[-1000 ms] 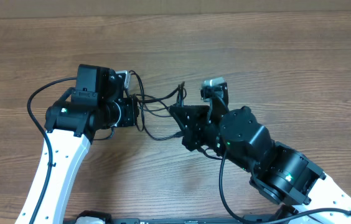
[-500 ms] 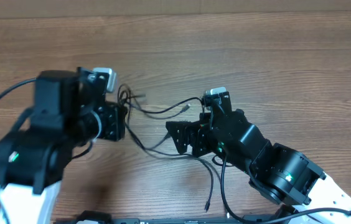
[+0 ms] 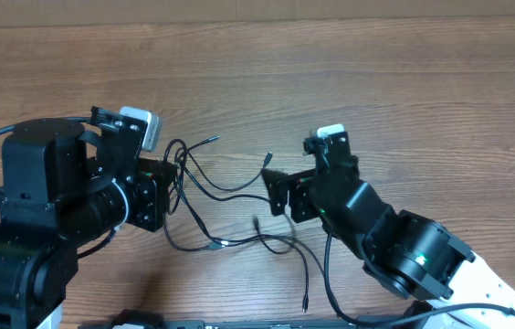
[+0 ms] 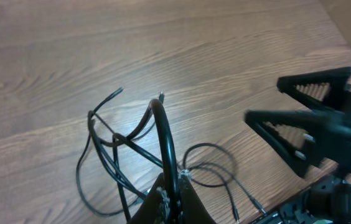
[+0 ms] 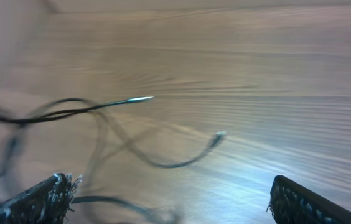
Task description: Untangle cables
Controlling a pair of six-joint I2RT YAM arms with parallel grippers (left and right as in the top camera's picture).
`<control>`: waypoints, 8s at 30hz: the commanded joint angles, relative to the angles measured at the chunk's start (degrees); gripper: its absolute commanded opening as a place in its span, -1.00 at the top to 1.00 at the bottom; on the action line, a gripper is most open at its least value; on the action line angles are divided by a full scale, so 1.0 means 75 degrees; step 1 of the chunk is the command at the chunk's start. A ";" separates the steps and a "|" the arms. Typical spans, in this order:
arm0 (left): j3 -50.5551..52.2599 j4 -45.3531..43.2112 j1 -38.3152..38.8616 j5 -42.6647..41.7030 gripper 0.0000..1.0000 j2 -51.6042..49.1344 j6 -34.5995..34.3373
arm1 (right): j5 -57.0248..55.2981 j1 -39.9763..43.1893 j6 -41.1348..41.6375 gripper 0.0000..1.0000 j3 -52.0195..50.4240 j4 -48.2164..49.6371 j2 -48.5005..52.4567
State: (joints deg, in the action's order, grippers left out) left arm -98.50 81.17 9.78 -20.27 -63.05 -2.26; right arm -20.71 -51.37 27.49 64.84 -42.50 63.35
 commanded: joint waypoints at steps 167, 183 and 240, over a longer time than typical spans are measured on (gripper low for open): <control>0.6414 -0.4272 0.0050 0.3768 0.91 -0.2194 -0.4304 | 0.5718 0.1778 -0.2879 -0.80 0.0207 0.0504 0.1839; 0.4170 -0.3273 0.0050 0.3095 0.92 -0.1839 -0.3019 | 0.6551 0.1498 -0.2873 -0.80 0.0207 -0.0041 0.1813; -0.3369 0.0580 0.0052 0.1521 0.89 -0.2232 -0.1612 | 0.7350 0.1008 -0.2908 -0.95 0.0207 0.3684 0.1824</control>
State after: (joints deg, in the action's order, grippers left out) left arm -122.32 85.80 9.78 -5.04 -78.96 -15.81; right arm 31.53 -43.59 5.98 64.88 -15.16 77.62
